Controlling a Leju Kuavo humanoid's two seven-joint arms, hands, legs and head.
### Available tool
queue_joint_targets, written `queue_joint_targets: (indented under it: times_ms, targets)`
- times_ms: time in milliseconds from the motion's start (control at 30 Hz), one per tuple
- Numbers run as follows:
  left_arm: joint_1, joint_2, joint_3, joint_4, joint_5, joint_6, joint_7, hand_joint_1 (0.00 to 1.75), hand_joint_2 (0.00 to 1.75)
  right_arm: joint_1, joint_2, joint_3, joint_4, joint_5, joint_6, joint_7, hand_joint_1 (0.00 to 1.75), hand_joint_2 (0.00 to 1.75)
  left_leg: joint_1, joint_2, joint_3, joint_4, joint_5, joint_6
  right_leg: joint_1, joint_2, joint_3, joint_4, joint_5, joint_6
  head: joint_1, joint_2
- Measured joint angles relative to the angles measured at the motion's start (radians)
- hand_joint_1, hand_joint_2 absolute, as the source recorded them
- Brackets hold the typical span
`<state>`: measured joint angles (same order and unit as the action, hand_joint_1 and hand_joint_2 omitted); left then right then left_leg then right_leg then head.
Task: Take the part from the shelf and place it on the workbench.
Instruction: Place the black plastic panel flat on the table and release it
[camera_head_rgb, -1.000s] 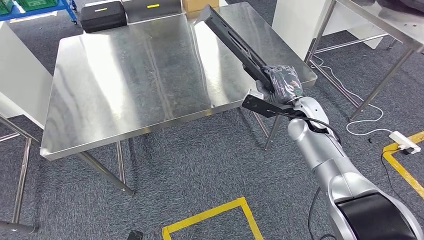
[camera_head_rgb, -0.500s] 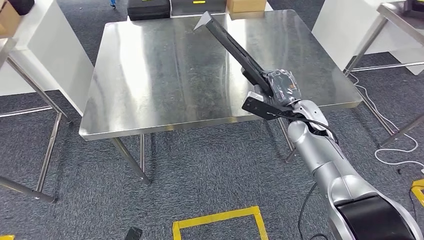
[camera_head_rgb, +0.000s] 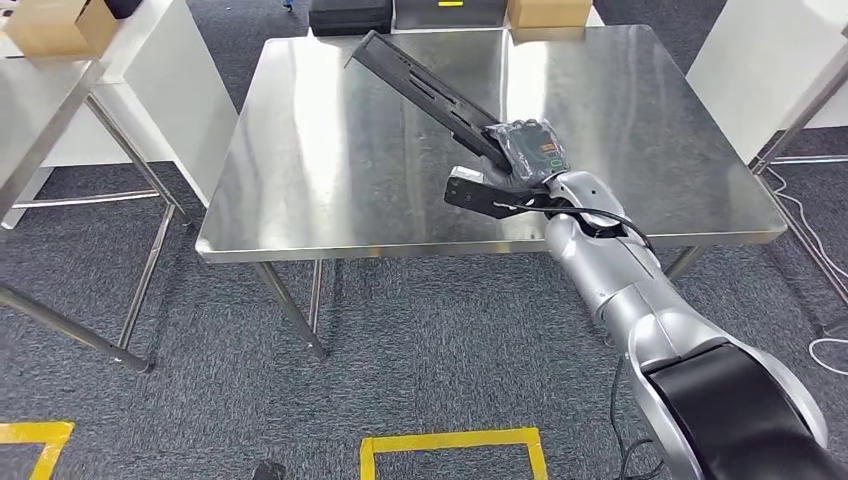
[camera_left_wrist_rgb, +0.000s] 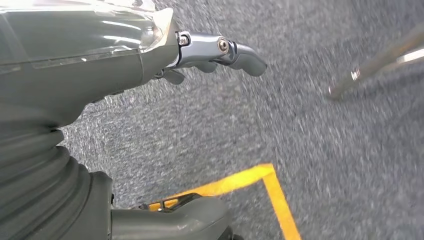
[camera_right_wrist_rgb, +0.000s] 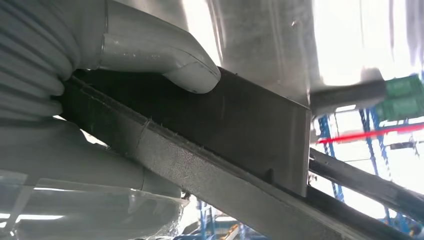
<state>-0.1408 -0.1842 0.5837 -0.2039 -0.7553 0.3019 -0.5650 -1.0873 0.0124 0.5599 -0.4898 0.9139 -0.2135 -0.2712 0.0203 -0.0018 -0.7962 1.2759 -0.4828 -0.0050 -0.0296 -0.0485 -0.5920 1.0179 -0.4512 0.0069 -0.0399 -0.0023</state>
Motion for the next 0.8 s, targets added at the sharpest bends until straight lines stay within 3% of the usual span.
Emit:
queue_joint_targets:
  times_ms: [67, 133, 267, 333, 400, 467, 500, 567, 633, 700, 800]
  targets:
    - [0.0, 0.002, 0.001, 0.0, 0.001, 0.002, -0.007, 0.0, 1.75, -0.007, -0.001, 0.006, 0.016, 0.006, -0.002, 0.005, 1.75, 1.75, 0.004, 0.014, 0.063, -0.127, 0.064, -0.002, -0.001, -0.011, 0.007, 0.0, -0.007, 0.007, 0.0, 0.0]
    - [-0.001, 0.003, 0.002, 0.0, 0.003, 0.002, -0.015, 0.0, 1.75, -0.021, -0.004, 0.01, 0.029, 0.01, -0.004, 0.019, 1.75, 1.75, 0.001, 0.025, 0.114, -0.223, 0.09, 0.003, 0.005, -0.017, 0.009, 0.0, -0.013, 0.018, 0.0, 0.0]
    - [-0.001, 0.003, 0.005, 0.0, 0.003, 0.001, -0.016, 0.0, 1.75, -0.041, -0.013, 0.013, 0.058, 0.033, -0.007, 0.088, 1.75, 1.75, -0.01, 0.014, 0.13, -0.249, 0.086, 0.033, 0.013, -0.021, 0.011, 0.005, -0.025, 0.04, 0.002, 0.0]
    - [-0.003, 0.003, 0.007, 0.0, 0.002, 0.0, -0.013, 0.0, 1.75, -0.05, -0.025, 0.016, 0.074, 0.059, -0.007, 0.123, 1.75, 1.75, -0.01, 0.007, 0.139, -0.256, 0.088, 0.051, 0.011, 0.008, -0.024, 0.08, -0.061, 0.036, 0.004, 0.0]
    - [-0.006, 0.002, 0.009, 0.0, 0.004, -0.001, -0.013, 0.0, 1.75, -0.057, -0.04, 0.019, 0.092, 0.089, -0.008, 0.161, 1.75, 1.75, -0.014, -0.002, 0.141, -0.256, 0.086, 0.062, 0.013, 0.036, -0.094, 0.213, -0.11, 0.027, 0.006, 0.0]
    - [-0.007, 0.001, 0.013, 0.0, 0.009, -0.005, -0.014, 0.0, 1.75, -0.059, -0.055, 0.03, 0.111, 0.137, -0.009, 0.215, 1.75, 1.75, -0.018, -0.017, 0.143, -0.256, 0.084, 0.065, 0.017, 0.045, -0.142, 0.287, -0.123, 0.03, 0.007, 0.0]
    - [-0.007, 0.001, 0.016, 0.0, 0.012, -0.007, -0.014, 0.0, 1.75, -0.062, -0.063, 0.038, 0.119, 0.161, -0.01, 0.242, 1.75, 1.75, -0.019, -0.024, 0.145, -0.255, 0.083, 0.066, 0.018, 0.046, -0.141, 0.268, -0.105, 0.035, 0.008, 0.0]
    - [-0.007, 0.001, 0.019, 0.0, 0.014, -0.01, -0.014, 0.0, 1.75, -0.075, -0.074, 0.053, 0.131, 0.192, -0.011, 0.278, 1.75, 1.75, -0.021, -0.034, 0.147, -0.254, 0.08, 0.065, 0.018, 0.047, -0.094, 0.137, -0.039, 0.044, 0.009, 0.0]
    - [-0.007, 0.0, 0.023, 0.0, 0.017, -0.01, -0.016, 0.0, 1.75, -0.093, -0.081, 0.062, 0.142, 0.205, -0.015, 0.315, 1.75, 1.75, -0.026, -0.04, 0.145, -0.249, 0.077, 0.06, 0.02, 0.049, -0.048, 0.024, 0.014, 0.041, 0.009, 0.0]
    - [-0.006, 0.0, 0.03, 0.0, 0.023, -0.009, -0.022, 0.0, 1.75, -0.106, -0.091, 0.067, 0.153, 0.211, -0.021, 0.365, 1.75, 1.75, -0.03, -0.043, 0.141, -0.244, 0.073, 0.061, 0.02, 0.049, -0.035, -0.005, 0.028, 0.033, 0.008, 0.0]
    - [-0.003, 0.0, 0.039, 0.0, 0.027, -0.008, -0.03, 0.0, 1.75, -0.122, -0.113, 0.067, 0.169, 0.214, -0.022, 0.421, 1.75, 1.75, -0.029, -0.042, 0.143, -0.246, 0.071, 0.069, 0.02, 0.049, -0.034, -0.006, 0.029, 0.033, 0.008, 0.0]
